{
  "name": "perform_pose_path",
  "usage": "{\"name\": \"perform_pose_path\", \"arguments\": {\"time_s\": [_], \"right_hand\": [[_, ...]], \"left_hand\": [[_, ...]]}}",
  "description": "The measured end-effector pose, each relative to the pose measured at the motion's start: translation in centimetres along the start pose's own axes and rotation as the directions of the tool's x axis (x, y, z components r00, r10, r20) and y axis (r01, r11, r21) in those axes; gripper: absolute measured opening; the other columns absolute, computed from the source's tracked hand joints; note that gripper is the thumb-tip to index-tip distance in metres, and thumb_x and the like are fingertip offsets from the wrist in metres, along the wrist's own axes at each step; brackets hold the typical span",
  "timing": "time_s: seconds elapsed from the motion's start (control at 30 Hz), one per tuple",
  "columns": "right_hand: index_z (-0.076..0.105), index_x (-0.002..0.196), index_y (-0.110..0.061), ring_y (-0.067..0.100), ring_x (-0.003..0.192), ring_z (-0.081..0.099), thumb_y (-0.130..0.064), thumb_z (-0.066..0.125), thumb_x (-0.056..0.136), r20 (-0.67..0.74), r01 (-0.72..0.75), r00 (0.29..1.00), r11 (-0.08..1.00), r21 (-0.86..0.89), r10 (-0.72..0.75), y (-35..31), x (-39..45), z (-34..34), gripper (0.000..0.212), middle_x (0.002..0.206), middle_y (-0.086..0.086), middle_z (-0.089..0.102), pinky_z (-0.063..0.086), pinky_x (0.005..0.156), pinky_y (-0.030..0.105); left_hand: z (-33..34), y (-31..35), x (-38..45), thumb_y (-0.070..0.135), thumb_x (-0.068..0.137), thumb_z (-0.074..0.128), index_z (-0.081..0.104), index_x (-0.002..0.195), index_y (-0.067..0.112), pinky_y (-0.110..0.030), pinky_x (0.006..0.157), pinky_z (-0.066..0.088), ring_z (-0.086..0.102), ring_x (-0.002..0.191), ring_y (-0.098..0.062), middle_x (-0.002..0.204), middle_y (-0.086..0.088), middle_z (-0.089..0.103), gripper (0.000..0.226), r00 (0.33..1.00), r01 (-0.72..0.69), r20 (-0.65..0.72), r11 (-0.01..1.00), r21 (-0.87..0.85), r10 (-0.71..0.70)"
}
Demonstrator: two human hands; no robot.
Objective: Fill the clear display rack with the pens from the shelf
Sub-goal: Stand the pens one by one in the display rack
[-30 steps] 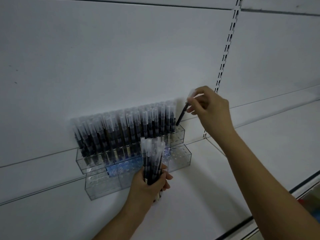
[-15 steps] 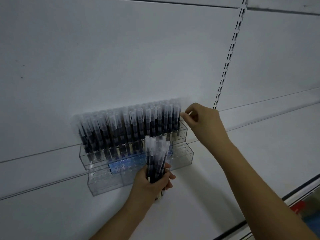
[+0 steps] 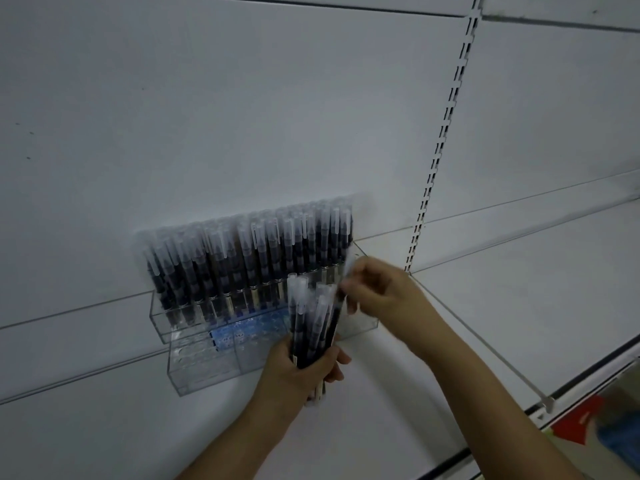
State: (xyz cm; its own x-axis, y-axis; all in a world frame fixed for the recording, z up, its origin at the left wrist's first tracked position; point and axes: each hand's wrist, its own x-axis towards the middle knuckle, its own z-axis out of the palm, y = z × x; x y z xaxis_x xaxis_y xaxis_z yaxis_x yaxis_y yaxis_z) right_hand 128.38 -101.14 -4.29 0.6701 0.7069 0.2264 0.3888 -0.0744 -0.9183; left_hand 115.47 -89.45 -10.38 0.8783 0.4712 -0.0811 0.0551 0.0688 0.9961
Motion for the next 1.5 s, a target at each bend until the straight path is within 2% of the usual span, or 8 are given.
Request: {"name": "perform_pose_path", "arguments": {"time_s": [0.1,0.2,0.43,0.77,1.03,1.13,1.33,1.5], "right_hand": [[0.057,0.090,-0.006,0.019,0.065,0.067,-0.013,0.056,0.096,-0.355,0.128,0.929,0.991,0.045,-0.104,-1.7,1.2,-2.3,0.009,0.079,0.010,0.072,0.049,0.057,0.026],[0.055,0.094,-0.008,0.018,0.071,0.072,-0.011,0.057,0.097,-0.490,0.198,0.846,0.977,-0.077,-0.211,-2.8,2.9,-4.1,0.005,0.080,0.002,0.073,0.054,0.060,0.025],[0.056,0.097,-0.014,-0.002,0.064,0.069,-0.018,0.058,0.098,-0.331,0.123,0.910,0.924,-0.361,-0.250,-2.4,4.9,-4.0,0.005,0.079,-0.004,0.072,0.049,0.063,0.008],[0.054,0.089,-0.023,0.011,0.071,0.071,-0.022,0.060,0.097,-0.163,0.063,0.968,0.818,-0.571,-0.189,-0.4,6.3,-3.4,0.010,0.081,-0.001,0.073,0.058,0.072,0.033],[0.065,0.095,-0.016,0.010,0.077,0.063,-0.033,0.063,0.094,-0.208,-0.009,0.963,0.751,-0.660,-0.171,0.8,5.2,-3.0,0.017,0.083,-0.004,0.069,0.056,0.073,0.031],[0.066,0.089,-0.022,0.002,0.070,0.061,-0.037,0.062,0.093,-0.279,0.026,0.934,0.818,-0.575,-0.226,0.7,2.5,-1.7,0.016,0.075,-0.013,0.065,0.050,0.065,0.014],[0.063,0.084,-0.036,0.003,0.069,0.062,-0.059,0.064,0.076,-0.012,0.123,0.992,0.972,-0.199,-0.128,1.3,-1.4,2.3,0.024,0.076,-0.018,0.066,0.046,0.063,0.012],[0.071,0.086,-0.024,0.006,0.068,0.066,-0.031,0.075,0.082,-0.044,0.124,0.991,0.986,-0.108,-0.130,1.0,-0.6,2.8,0.008,0.075,-0.013,0.069,0.052,0.066,0.016]], "left_hand": [[0.1,0.2,0.0,-0.005,0.091,0.057,0.063,0.094,0.000,-0.030,0.057,0.053,0.062,0.059,-0.017,0.074,-0.011,0.072,0.009,0.999,-0.039,0.015,0.998,-0.047,0.039],[0.1,0.1,0.0,-0.005,0.092,0.056,0.062,0.093,0.002,-0.032,0.056,0.051,0.061,0.060,-0.018,0.073,-0.009,0.071,0.009,0.999,-0.048,0.017,0.998,-0.042,0.049],[0.1,0.0,0.1,-0.005,0.092,0.056,0.062,0.093,0.001,-0.028,0.055,0.051,0.061,0.058,-0.017,0.069,-0.008,0.069,0.009,0.999,-0.046,0.016,0.998,-0.049,0.047],[0.0,0.0,0.2,-0.004,0.092,0.057,0.061,0.092,0.001,-0.027,0.055,0.051,0.061,0.058,-0.017,0.069,-0.008,0.069,0.006,0.999,-0.045,0.027,0.997,-0.056,0.047],[-0.2,-0.3,0.4,-0.003,0.091,0.058,0.062,0.092,0.004,-0.027,0.057,0.052,0.062,0.059,-0.017,0.069,-0.008,0.069,0.009,0.998,-0.048,0.036,0.997,-0.058,0.050],[-0.2,-0.4,0.6,0.000,0.091,0.060,0.063,0.093,0.004,-0.030,0.056,0.052,0.061,0.058,-0.017,0.068,-0.008,0.067,0.006,0.999,-0.035,0.035,0.998,-0.050,0.036],[-0.3,-0.8,0.9,0.016,0.089,0.066,0.061,0.075,0.007,-0.025,0.045,0.040,0.054,0.044,-0.013,0.058,-0.005,0.063,0.017,1.000,0.014,0.005,0.996,0.093,-0.014],[-1.0,-0.1,0.5,0.017,0.089,0.067,0.061,0.086,0.007,-0.025,0.047,0.045,0.057,0.049,-0.010,0.059,-0.002,0.061,0.012,0.998,0.033,-0.048,0.996,0.079,-0.029]]}}
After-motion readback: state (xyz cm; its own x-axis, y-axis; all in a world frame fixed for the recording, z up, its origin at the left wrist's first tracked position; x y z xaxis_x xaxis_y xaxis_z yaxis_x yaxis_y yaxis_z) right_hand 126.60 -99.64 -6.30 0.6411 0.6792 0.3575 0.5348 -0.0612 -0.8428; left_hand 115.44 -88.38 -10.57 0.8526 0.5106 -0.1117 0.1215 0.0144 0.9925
